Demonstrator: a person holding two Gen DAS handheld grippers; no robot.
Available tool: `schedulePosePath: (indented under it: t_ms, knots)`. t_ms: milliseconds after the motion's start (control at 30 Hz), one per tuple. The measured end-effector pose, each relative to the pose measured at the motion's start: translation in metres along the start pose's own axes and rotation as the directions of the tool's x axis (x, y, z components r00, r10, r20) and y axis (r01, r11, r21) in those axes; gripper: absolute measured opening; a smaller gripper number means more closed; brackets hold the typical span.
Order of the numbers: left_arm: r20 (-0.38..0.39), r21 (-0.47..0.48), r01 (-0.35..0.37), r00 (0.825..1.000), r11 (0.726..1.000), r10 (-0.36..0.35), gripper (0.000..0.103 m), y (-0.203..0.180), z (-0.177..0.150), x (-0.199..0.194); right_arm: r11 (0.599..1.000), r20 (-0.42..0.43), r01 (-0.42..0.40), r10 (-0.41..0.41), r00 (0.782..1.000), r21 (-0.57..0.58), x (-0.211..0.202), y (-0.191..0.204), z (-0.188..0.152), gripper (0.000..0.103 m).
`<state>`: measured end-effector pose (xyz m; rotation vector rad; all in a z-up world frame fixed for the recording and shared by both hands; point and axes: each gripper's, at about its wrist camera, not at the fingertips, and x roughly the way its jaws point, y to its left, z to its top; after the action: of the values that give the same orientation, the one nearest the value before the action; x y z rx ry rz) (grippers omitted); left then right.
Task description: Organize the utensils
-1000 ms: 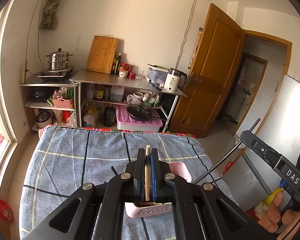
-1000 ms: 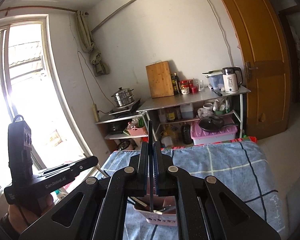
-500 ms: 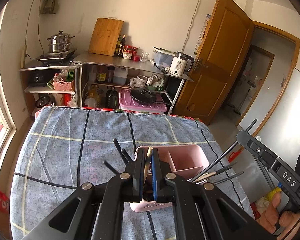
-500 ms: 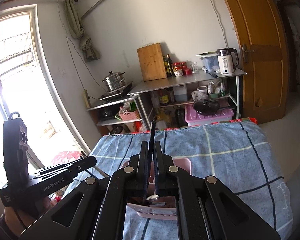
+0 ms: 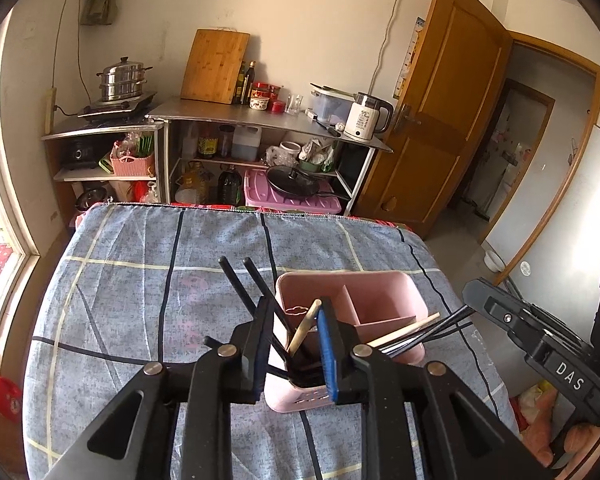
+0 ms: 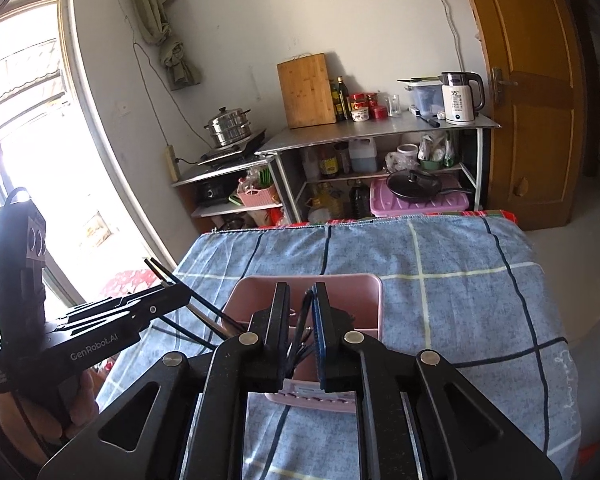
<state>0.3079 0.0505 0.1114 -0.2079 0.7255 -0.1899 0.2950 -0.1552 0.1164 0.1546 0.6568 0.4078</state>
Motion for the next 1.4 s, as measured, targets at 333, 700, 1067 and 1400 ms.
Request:
schedulePosePath:
  t_ms: [333,700,1067,1400]
  knots:
    - [0.067,0.012,-0.01,0.998,1.0,0.009,0.026,-0.006,-0.011,-0.037,1.0,0.048,0.001,0.0,0.999,-0.011,-0.035,-0.002,-0.004,0.014]
    - [0.117,0.026,0.012,0.993,1.0,-0.015,0.026,-0.021,-0.055,-0.082,1.0,0.063,-0.004,0.006,0.998,-0.027,-0.073,0.003,-0.036,0.016]
    - [0.123,0.054,0.022,0.992,0.998,-0.029,0.027,-0.044,-0.119,-0.115,0.998,0.059,-0.006,0.009,0.998,-0.058,-0.105,0.013,-0.081,0.022]
    - [0.14,0.074,0.006,0.99,0.997,-0.016,0.038,-0.059,-0.158,-0.136,0.997,0.057,0.005,-0.001,0.998,-0.073,-0.129,0.018,-0.118,0.026]
